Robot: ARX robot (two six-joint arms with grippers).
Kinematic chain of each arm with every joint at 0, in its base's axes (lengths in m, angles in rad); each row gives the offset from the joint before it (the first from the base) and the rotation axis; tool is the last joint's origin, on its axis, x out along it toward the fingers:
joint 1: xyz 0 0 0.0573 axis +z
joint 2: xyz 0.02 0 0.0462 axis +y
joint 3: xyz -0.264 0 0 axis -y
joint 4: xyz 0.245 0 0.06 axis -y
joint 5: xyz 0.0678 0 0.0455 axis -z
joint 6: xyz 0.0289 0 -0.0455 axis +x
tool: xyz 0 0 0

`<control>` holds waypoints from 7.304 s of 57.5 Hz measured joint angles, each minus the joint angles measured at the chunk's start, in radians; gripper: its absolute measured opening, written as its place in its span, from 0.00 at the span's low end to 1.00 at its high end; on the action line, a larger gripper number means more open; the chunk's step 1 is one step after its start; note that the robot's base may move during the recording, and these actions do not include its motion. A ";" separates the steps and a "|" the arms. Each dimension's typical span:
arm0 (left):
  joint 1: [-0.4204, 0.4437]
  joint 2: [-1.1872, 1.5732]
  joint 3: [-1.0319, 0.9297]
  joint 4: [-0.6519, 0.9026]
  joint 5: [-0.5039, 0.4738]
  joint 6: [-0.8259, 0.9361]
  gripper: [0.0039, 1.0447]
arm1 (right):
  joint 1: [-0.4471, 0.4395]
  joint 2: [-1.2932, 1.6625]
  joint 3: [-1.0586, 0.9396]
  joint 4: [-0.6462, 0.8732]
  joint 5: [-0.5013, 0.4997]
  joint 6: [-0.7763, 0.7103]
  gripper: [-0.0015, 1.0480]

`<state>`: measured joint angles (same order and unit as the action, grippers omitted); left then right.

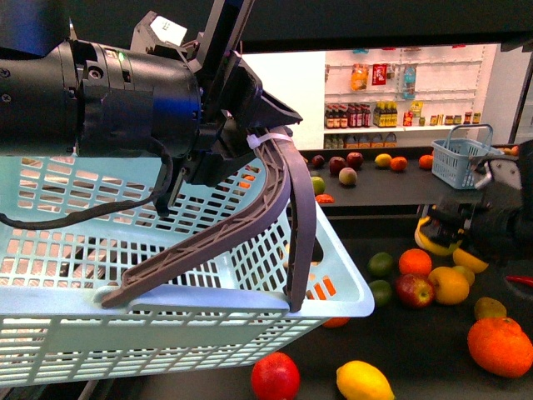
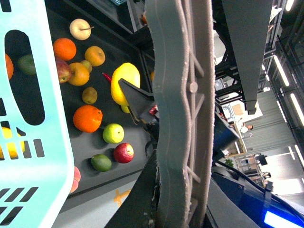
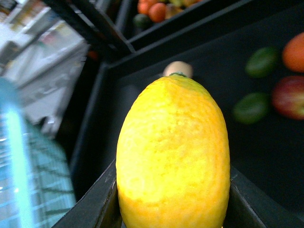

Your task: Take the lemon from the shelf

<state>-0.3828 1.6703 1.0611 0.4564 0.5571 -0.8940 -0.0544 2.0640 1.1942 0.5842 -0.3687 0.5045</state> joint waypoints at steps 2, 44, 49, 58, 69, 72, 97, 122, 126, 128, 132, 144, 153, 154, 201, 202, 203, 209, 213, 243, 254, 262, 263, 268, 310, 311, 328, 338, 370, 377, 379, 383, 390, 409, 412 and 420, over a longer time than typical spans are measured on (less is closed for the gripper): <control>0.000 0.000 0.000 0.000 0.000 0.000 0.10 | 0.008 -0.021 -0.014 0.012 -0.039 0.032 0.43; 0.000 0.000 0.000 0.000 0.000 0.000 0.10 | 0.211 -0.089 -0.160 0.134 -0.235 0.117 0.43; 0.000 0.000 0.000 0.000 0.000 0.000 0.10 | 0.232 -0.089 -0.174 0.134 -0.234 0.086 0.43; 0.000 0.000 0.000 0.000 0.000 0.000 0.10 | 0.248 -0.089 -0.186 0.139 -0.230 0.040 0.60; 0.000 0.000 0.000 0.000 0.000 0.000 0.10 | 0.247 -0.089 -0.204 0.198 -0.230 0.032 0.88; 0.000 0.000 0.000 0.000 0.001 -0.001 0.10 | 0.244 -0.089 -0.204 0.212 -0.230 0.043 0.94; 0.000 0.002 0.000 0.000 -0.002 -0.001 0.10 | 0.005 0.190 0.031 0.161 0.090 0.059 0.93; -0.002 0.002 0.000 0.000 -0.003 0.000 0.10 | 0.058 0.522 0.116 0.067 0.173 -0.372 0.93; -0.002 0.002 0.000 0.000 -0.001 -0.001 0.10 | 0.072 0.539 0.133 0.071 0.172 -0.416 0.93; -0.002 0.002 0.000 0.000 0.000 -0.001 0.10 | 0.079 0.548 0.140 0.077 0.169 -0.438 0.93; -0.002 0.002 0.000 0.000 -0.001 -0.001 0.10 | 0.101 0.574 0.148 0.096 0.153 -0.491 0.93; -0.002 0.002 0.000 0.000 0.001 -0.001 0.10 | 0.153 0.623 0.173 0.121 0.143 -0.639 0.93; -0.002 0.002 0.000 0.000 0.000 -0.001 0.10 | 0.171 0.656 0.212 0.115 0.150 -0.708 0.93; -0.002 0.002 0.000 0.000 -0.001 -0.001 0.10 | 0.171 0.658 0.216 0.113 0.154 -0.713 0.93; -0.002 0.002 0.000 0.000 0.000 -0.001 0.10 | 0.178 0.776 0.319 0.058 0.186 -0.856 0.93; -0.002 0.002 0.000 0.000 0.000 -0.001 0.10 | 0.179 0.777 0.319 0.057 0.186 -0.861 0.93; -0.002 0.002 0.000 0.000 0.000 -0.001 0.10 | 0.179 0.778 0.319 0.057 0.186 -0.861 0.93; -0.002 0.002 0.000 0.000 0.000 -0.001 0.10 | 0.181 0.778 0.319 0.058 0.190 -0.864 0.93; -0.002 0.002 0.000 0.000 0.000 -0.001 0.10 | 0.181 0.778 0.319 0.062 0.193 -0.861 0.88; -0.002 0.002 0.000 0.000 0.000 -0.001 0.10 | 0.138 0.669 0.261 0.061 0.344 -0.711 0.59; -0.002 0.002 0.000 0.000 0.000 -0.001 0.10 | 0.059 0.478 0.177 0.084 0.476 -0.522 0.59; -0.002 0.002 0.000 0.000 0.000 -0.001 0.10 | 0.024 0.280 0.066 0.100 0.499 -0.354 0.59; -0.002 0.002 0.000 0.000 0.000 -0.001 0.10 | 0.023 0.245 0.043 0.107 0.499 -0.331 0.59; -0.002 0.002 0.000 0.000 0.000 -0.001 0.10 | 0.023 0.099 -0.059 0.138 0.473 -0.206 0.59; -0.002 0.002 0.000 0.000 0.000 -0.001 0.10 | 0.267 -0.154 -0.322 0.375 -0.031 0.180 0.58; -0.002 0.002 0.000 0.000 0.000 -0.001 0.10 | 0.272 -0.150 -0.324 0.375 -0.034 0.179 0.58; -0.002 0.002 0.000 0.000 0.000 -0.001 0.10 | 0.307 -0.130 -0.334 0.339 -0.046 0.139 0.58; -0.002 0.002 0.000 0.000 0.000 0.000 0.10 | 0.319 -0.130 -0.336 0.335 -0.051 0.109 0.80; -0.002 0.004 0.000 0.000 0.000 -0.004 0.10 | 0.071 -0.671 -0.486 -0.086 0.089 -0.240 0.93; -0.003 0.004 0.000 0.000 0.001 -0.006 0.10 | -0.015 -0.932 -0.579 -0.251 -0.016 -0.327 0.93; -0.003 0.004 0.000 0.000 0.000 -0.008 0.10 | -0.051 -1.027 -0.611 -0.315 -0.062 -0.348 0.93; -0.002 0.004 0.000 0.000 -0.001 -0.007 0.10 | -0.113 -1.168 -0.658 -0.413 -0.123 -0.379 0.93; -0.003 0.004 0.000 0.000 0.000 -0.007 0.10 | -0.188 -1.441 -0.775 -0.493 -0.042 -0.441 0.84; -0.003 0.004 0.000 0.000 0.003 -0.006 0.10 | -0.225 -1.936 -1.081 -0.571 0.090 -0.496 0.32; -0.003 0.004 0.000 0.000 0.002 -0.010 0.10 | -0.210 -1.953 -1.112 -0.571 0.116 -0.497 0.24; -0.003 0.004 0.000 0.000 0.000 -0.005 0.10 | -0.142 -1.984 -1.127 -0.573 0.182 -0.502 0.02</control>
<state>-0.3855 1.6741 1.0615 0.4561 0.5571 -0.8993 -0.1959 0.0799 0.0669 0.0113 -0.1871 0.0021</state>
